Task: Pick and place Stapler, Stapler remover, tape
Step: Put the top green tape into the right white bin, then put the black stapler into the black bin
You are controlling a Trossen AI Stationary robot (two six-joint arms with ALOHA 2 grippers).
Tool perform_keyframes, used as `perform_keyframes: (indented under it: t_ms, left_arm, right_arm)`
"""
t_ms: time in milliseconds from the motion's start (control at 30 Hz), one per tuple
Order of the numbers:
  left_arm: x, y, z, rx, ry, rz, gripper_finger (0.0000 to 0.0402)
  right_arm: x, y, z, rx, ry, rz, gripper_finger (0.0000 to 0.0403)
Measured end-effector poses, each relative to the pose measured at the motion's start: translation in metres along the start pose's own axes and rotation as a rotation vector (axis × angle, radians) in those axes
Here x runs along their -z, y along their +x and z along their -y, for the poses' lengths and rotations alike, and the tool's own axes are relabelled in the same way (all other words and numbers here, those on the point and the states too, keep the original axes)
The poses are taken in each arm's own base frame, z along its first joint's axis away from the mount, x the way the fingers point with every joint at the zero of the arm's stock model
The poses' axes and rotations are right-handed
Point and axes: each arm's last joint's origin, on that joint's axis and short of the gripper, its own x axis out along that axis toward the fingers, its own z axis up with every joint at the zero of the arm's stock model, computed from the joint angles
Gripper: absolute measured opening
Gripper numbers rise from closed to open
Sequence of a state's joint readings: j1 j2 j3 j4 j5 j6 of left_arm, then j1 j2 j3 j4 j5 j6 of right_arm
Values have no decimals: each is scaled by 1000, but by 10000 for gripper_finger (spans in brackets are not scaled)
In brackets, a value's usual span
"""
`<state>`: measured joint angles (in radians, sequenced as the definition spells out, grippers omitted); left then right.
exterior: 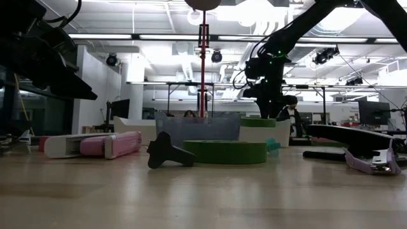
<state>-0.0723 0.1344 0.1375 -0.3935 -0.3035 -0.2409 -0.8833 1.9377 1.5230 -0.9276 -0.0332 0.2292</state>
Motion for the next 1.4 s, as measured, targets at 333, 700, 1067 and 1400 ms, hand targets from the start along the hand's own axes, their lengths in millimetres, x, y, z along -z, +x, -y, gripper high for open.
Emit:
perform_keyframes:
  t_ms: [333, 700, 1067, 1400]
  left_arm:
    - [0, 0, 0, 0, 0, 0, 257]
    - [0, 0, 0, 0, 0, 1, 257]
    - [0, 0, 0, 0, 0, 0, 257]
    - [0, 0, 0, 0, 0, 1, 257]
  right_arm:
    - [0, 0, 0, -2, -3, -3, 207]
    - [-2, -23, -9, 3, -41, -46, 214]
    - [20, -32, -48, 114, -200, -142, 213]
    - [41, -34, -77, 183, -290, -198, 212]
